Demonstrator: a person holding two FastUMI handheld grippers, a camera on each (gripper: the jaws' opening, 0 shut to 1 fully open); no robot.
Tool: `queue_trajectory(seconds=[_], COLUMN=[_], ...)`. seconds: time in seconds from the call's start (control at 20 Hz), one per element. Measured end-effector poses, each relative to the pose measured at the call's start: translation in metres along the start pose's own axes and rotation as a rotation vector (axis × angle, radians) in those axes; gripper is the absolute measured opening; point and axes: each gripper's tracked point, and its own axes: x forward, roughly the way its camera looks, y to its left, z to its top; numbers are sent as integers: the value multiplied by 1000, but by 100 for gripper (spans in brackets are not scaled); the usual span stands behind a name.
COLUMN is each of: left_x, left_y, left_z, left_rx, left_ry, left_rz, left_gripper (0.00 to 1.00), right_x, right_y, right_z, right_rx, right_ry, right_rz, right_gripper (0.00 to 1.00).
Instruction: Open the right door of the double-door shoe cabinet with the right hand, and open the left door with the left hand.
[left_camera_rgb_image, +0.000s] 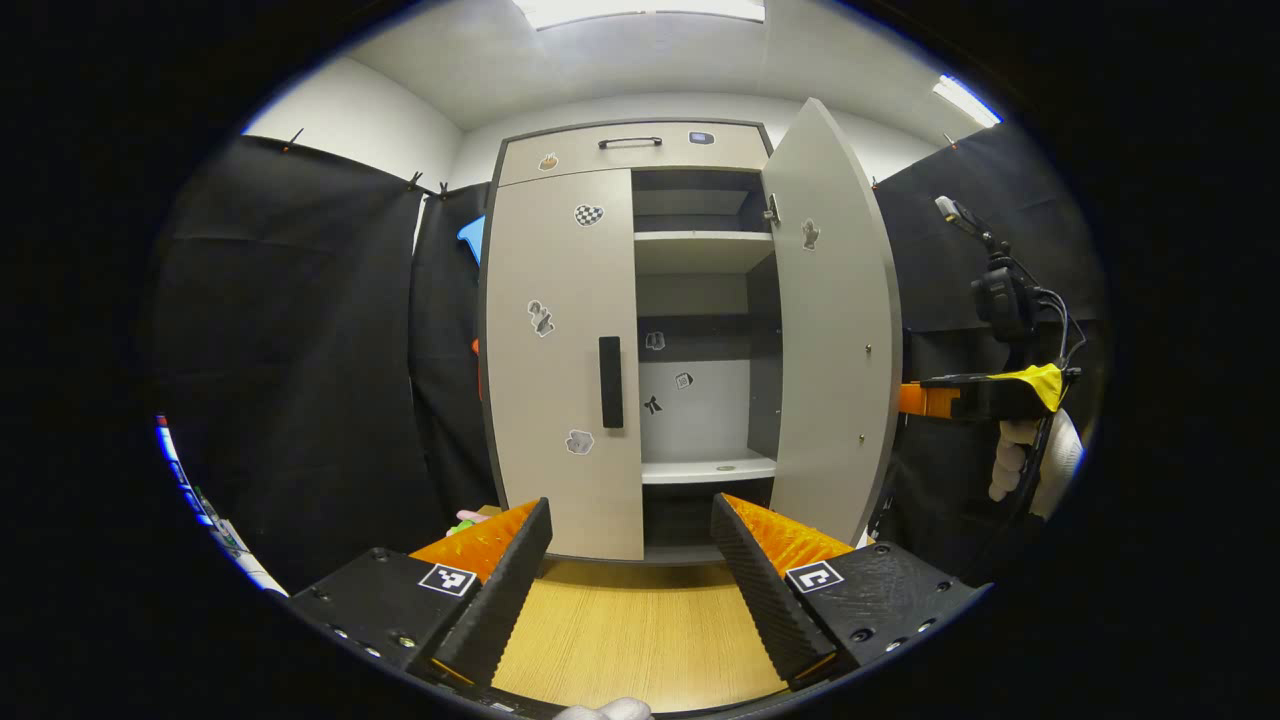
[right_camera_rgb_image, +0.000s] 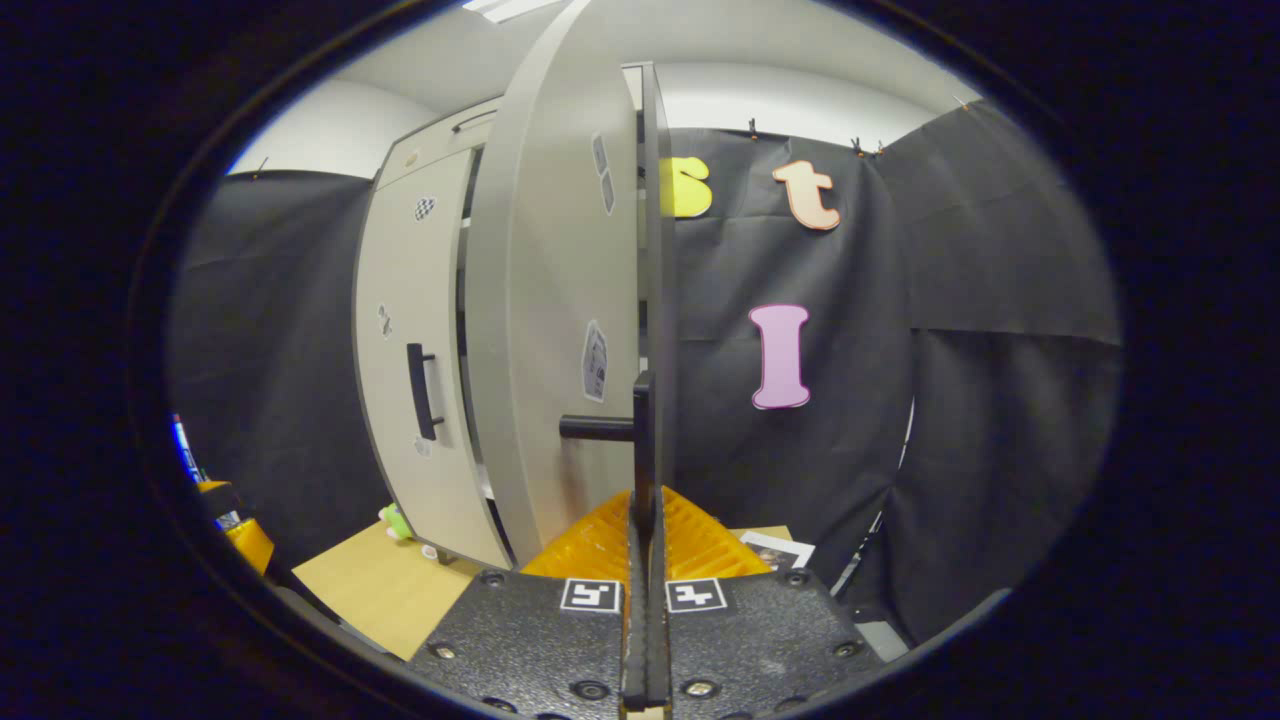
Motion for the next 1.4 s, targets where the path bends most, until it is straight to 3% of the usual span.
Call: queue_trajectory(seconds=[0.35, 0.55, 0.6, 0.8, 0.85, 1.05, 1.25, 1.35, 1.4], left_x=[-2, 0, 1, 8, 10, 31, 56, 73, 81], left_y=[4, 12, 15, 24, 26, 44, 55, 58, 59], left_z=[0, -2, -3, -3, -1, 2, 2, 1, 1], left_rx=[-4, 7, 11, 10, 14, 29, 36, 37, 35], left_ry=[-1, -2, 0, -6, -11, -16, -17, -17, -18], left_rz=[1, 4, 3, -10, -12, -17, -34, -47, -54], left_gripper=[100, 96, 100, 96, 96, 100, 96, 100, 96], right_x=[0, -8, -15, -44, -53, -88, -105, -108, -109], right_y=[0, -6, -11, -18, -18, 11, 52, 69, 76], right_z=[-1, 0, 2, 8, 12, 18, 4, -6, -9], right_rx=[-4, -25, -40, -73, -65, -32, -41, -28, -26], right_ry=[2, 2, -5, -32, -48, -93, -91, -71, -60], right_rz=[-22, -48, -63, -116, -123, -120, -85, -67, -64], right_gripper=[4, 7, 11, 54, 72, 98, 100, 100, 100])
